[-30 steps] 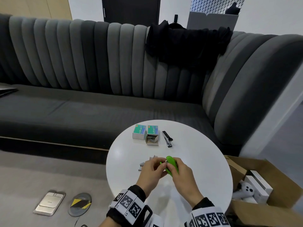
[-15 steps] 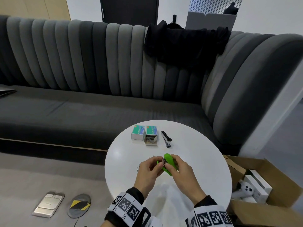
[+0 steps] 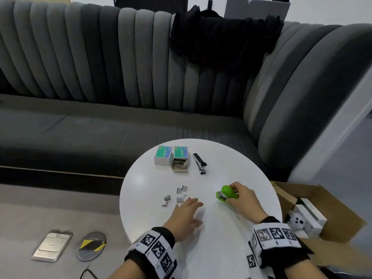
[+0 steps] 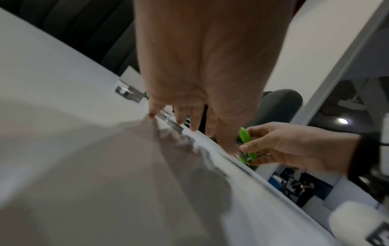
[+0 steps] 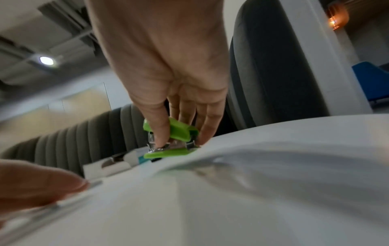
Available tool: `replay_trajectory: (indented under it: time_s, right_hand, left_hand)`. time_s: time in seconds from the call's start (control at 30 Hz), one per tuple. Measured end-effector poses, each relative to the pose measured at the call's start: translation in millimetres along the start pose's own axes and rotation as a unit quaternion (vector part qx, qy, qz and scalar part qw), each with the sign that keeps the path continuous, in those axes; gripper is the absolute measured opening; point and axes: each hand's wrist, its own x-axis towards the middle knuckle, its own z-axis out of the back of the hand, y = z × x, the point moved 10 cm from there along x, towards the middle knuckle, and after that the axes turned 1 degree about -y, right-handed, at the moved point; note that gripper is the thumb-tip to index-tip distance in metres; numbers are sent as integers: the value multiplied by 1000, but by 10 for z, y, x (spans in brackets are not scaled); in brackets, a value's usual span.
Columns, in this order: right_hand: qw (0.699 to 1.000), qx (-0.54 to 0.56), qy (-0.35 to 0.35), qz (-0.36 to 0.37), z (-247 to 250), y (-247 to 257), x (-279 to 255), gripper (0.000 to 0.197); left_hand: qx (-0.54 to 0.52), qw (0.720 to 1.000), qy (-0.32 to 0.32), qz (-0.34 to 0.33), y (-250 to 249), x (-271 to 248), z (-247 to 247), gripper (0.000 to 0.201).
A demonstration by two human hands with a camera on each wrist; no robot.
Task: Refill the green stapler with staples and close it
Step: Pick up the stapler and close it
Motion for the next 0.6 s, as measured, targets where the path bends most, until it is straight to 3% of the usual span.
replay_trajectory:
  time_s: [0.07, 0.17, 0.6]
  right_hand:
    - [1000, -21, 0, -7, 16, -44, 138, 32]
    - [999, -42, -8, -17, 73, -73, 398, 34]
    - [995, -99, -20, -25, 58, 112, 1232, 39]
  left_hand:
    - [92, 992, 88, 22, 32, 16, -185, 68]
    - [167, 974, 151, 22, 80, 43, -307, 83]
    - [190, 959, 211, 26, 109, 76, -359, 92]
